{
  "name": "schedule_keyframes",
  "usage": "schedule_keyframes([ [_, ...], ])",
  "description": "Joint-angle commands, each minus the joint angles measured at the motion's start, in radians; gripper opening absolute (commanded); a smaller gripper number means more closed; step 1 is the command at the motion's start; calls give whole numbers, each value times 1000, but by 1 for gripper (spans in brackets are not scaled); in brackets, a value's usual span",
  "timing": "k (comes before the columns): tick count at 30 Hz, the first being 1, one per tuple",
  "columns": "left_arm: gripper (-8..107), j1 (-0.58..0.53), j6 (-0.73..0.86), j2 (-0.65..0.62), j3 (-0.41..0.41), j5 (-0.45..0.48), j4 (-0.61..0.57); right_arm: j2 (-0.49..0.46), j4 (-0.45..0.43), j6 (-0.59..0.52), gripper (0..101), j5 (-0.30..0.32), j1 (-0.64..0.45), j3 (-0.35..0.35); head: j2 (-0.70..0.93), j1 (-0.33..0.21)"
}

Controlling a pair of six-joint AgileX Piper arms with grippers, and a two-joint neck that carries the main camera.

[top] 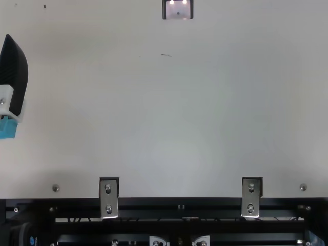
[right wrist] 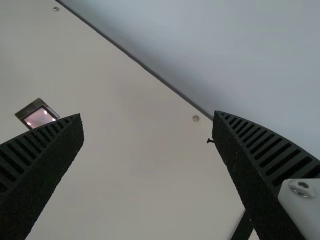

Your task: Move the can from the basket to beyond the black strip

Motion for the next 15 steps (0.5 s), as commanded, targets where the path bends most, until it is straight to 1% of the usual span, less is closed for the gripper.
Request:
schedule_keyframes([
  [1,90,0,0,0,0,0,0,-2,-18,19,101,-65,38,-4,11,-6],
  [5,90,0,0,0,0,0,0,3,-43,52,101,-164,94,-12,11,-6],
  [8,90,0,0,0,0,0,0,5,-47,64,101,-251,132,-12,11,-6],
  [11,90,0,0,0,0,0,0,1,-26,59,101,-346,167,1,11,-6],
  [15,90,0,0,0,0,0,0,-21,32,25,101,-461,206,39,11,-6],
])
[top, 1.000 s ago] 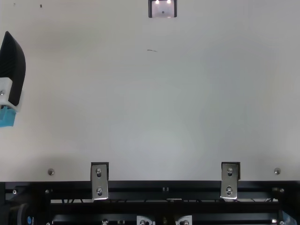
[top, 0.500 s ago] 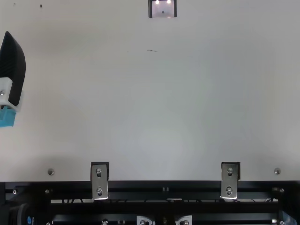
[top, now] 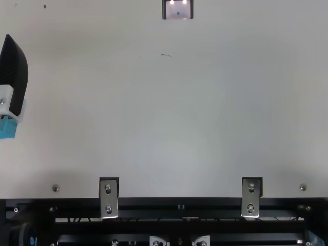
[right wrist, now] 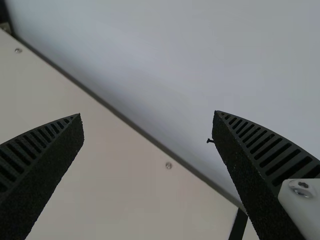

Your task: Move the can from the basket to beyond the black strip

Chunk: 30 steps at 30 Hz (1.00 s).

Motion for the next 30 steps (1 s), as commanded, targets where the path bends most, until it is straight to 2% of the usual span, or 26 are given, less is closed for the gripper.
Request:
schedule_keyframes([
  [1,90,0,0,0,0,0,0,-16,36,-28,101,-110,18,24,11,-6],
  [7,90,0,0,0,0,0,0,-91,149,-108,101,-214,54,104,11,-6],
  [12,90,0,0,0,0,0,0,-178,231,-165,101,-227,57,180,11,-6],
  [17,90,0,0,0,0,0,0,-281,308,-238,101,-184,28,288,11,-6],
  [30,90,0,0,0,0,0,0,-551,475,-438,101,-3,-126,603,11,-6],
])
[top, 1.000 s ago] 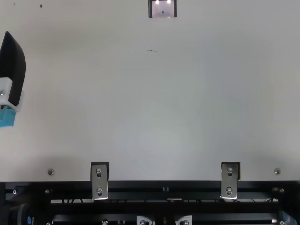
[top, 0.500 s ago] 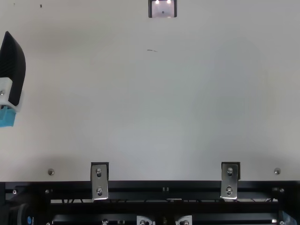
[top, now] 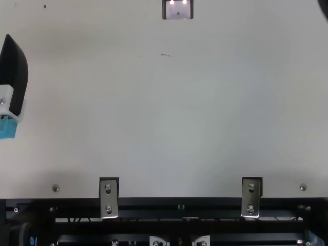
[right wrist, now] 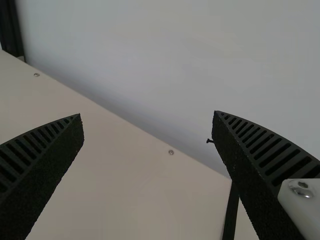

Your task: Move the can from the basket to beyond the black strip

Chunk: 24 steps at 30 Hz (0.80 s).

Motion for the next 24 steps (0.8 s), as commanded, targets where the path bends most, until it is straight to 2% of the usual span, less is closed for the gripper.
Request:
schedule_keyframes([
  [1,90,0,0,0,0,0,0,-63,22,-28,101,40,-28,77,11,-6],
  [7,90,-28,-70,-33,11,-14,73,-191,38,-60,101,112,-88,196,11,-6],
  [14,90,-71,-148,-148,78,-32,190,-339,3,-42,101,161,-112,309,11,-6],
  [19,90,-88,-207,-249,126,-2,273,-440,-39,-1,101,171,-96,377,11,-6],
  [24,90,-101,-266,-347,172,47,348,-538,-97,50,101,147,-58,440,11,-6],
])
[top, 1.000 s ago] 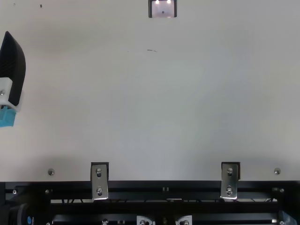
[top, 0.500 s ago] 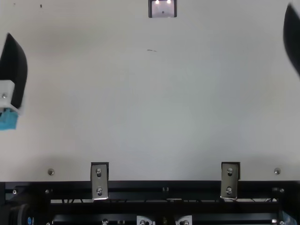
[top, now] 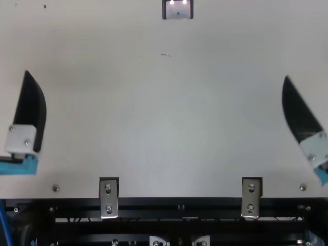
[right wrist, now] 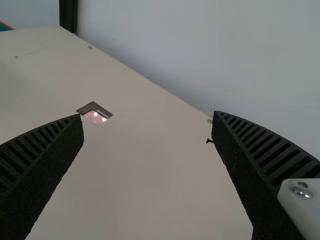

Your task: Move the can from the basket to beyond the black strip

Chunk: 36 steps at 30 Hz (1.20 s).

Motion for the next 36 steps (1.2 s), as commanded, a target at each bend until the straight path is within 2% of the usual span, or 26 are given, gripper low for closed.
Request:
schedule_keyframes([
  [1,90,-4,-27,-58,17,20,39,-58,-32,19,101,-25,16,29,11,-6],
  [4,90,-11,-59,-115,37,44,80,-112,-93,41,101,-63,41,63,11,-6],
  [5,90,-8,-47,-82,32,39,61,-78,-58,31,101,-41,32,49,11,-6],
  [7,90,-10,-58,-109,37,46,78,-109,-93,41,101,-57,42,65,11,-6],
  [12,90,-9,-61,-115,37,48,80,-114,-91,41,101,-60,41,65,11,-6],
  [13,90,-9,-61,-115,37,48,80,-129,-146,106,101,-68,62,56,11,-6],
  [15,90,-9,-61,-115,37,50,80,-134,-153,103,101,-79,63,55,11,-6],
  [20,90,-9,-61,-115,37,50,80,-171,-233,155,101,-170,72,64,11,-6],
  [28,90,-9,-61,-115,37,50,80,-242,-335,297,101,-333,54,135,11,-6],
  [36,90,-9,-61,-115,37,50,80,-312,-407,459,101,-428,93,205,11,-6],
])
